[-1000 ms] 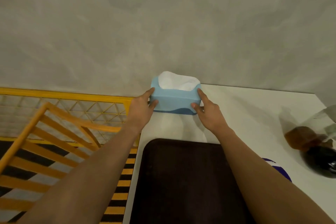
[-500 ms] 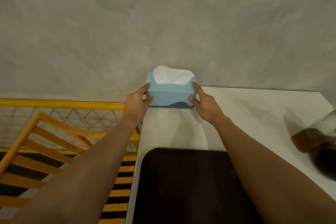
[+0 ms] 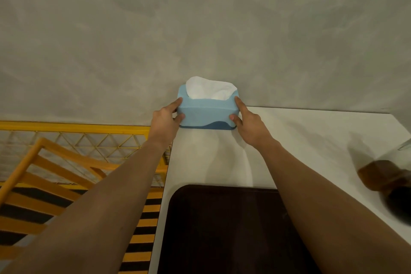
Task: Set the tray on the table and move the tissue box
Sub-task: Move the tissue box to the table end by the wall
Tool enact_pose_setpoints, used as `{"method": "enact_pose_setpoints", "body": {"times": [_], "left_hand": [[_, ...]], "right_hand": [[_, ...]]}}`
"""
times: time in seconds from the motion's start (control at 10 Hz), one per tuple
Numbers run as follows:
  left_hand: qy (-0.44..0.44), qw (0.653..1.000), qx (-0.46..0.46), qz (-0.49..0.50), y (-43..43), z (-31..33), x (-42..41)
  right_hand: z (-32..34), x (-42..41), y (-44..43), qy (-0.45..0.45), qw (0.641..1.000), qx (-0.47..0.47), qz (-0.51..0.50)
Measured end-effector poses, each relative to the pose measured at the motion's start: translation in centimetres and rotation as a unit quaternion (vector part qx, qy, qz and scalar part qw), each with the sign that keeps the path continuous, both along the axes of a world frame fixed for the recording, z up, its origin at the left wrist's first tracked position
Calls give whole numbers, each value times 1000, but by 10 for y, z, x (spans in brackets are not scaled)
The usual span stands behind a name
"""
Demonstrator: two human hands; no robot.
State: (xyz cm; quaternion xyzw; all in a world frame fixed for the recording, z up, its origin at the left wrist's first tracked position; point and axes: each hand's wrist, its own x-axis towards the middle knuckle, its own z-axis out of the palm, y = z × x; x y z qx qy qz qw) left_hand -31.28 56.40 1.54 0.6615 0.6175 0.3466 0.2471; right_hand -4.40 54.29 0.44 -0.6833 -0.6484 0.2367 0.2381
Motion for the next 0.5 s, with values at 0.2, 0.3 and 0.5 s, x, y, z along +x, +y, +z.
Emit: {"method": "enact_pose_setpoints", "body": {"times": [0.2, 0.3, 0.5], "left_hand": [[20, 1000, -8, -5, -2, -5, 2], [58, 998, -16, -6, -1, 1, 0], [184, 981, -28, -53, -8, 31, -4]], "right_hand": [[-3, 0, -4, -11, 1000, -13, -4], [1, -4, -3, -28, 999, -33, -1], [31, 0, -6, -72, 997, -37, 9]]}}
